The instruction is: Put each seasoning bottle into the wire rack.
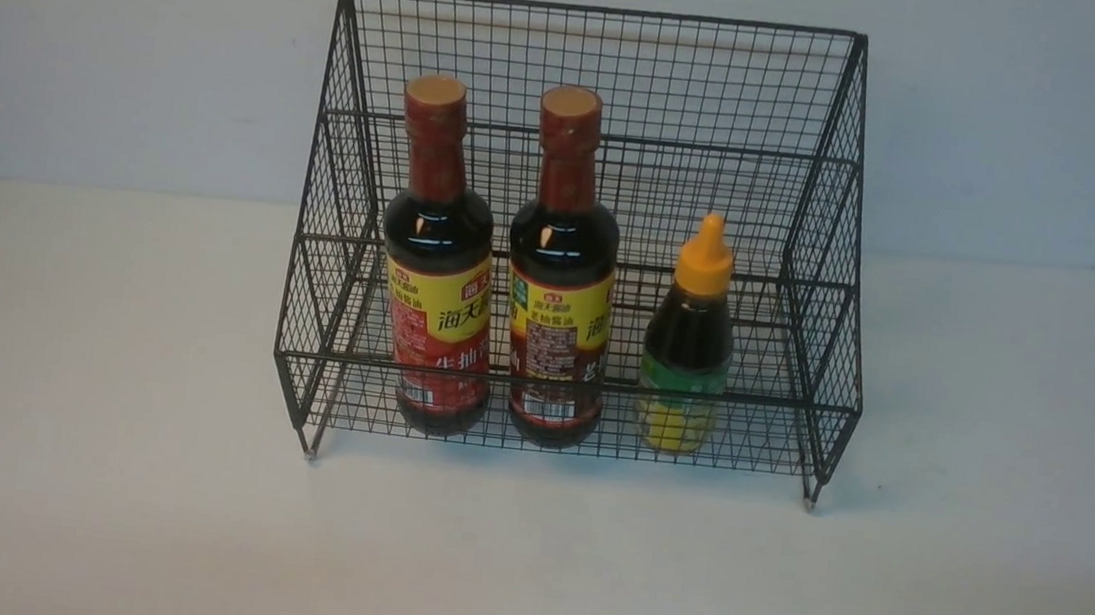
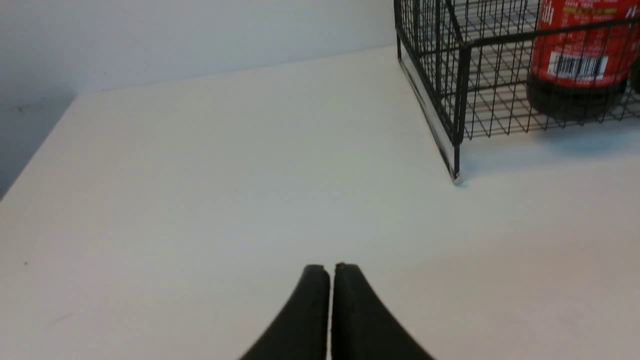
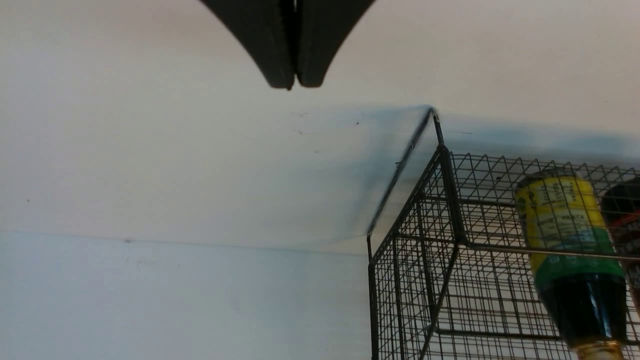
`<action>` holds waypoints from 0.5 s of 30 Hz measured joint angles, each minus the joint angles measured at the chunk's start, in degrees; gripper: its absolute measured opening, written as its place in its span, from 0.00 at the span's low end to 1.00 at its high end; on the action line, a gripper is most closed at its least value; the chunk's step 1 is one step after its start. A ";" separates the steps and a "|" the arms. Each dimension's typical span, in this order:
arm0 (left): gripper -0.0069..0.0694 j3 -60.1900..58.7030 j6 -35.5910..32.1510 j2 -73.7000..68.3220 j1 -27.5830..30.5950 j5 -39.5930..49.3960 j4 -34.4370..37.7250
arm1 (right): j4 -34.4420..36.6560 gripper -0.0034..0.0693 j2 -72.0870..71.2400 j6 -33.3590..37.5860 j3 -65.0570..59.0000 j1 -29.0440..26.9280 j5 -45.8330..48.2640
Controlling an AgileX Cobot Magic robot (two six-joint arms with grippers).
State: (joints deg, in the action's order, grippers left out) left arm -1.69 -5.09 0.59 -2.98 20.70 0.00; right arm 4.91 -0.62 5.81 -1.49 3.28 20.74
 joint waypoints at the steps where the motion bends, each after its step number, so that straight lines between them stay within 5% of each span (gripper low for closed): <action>1: 0.08 0.00 0.00 0.00 0.00 0.53 0.00 | 0.00 0.03 0.00 0.00 0.00 0.00 0.00; 15: 0.08 0.00 0.00 0.00 0.00 0.71 0.00 | 0.00 0.03 0.00 0.00 0.00 0.00 0.00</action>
State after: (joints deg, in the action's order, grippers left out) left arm -1.69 -5.09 0.59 -2.98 21.41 0.00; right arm 4.91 -0.62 5.81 -1.49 3.28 20.74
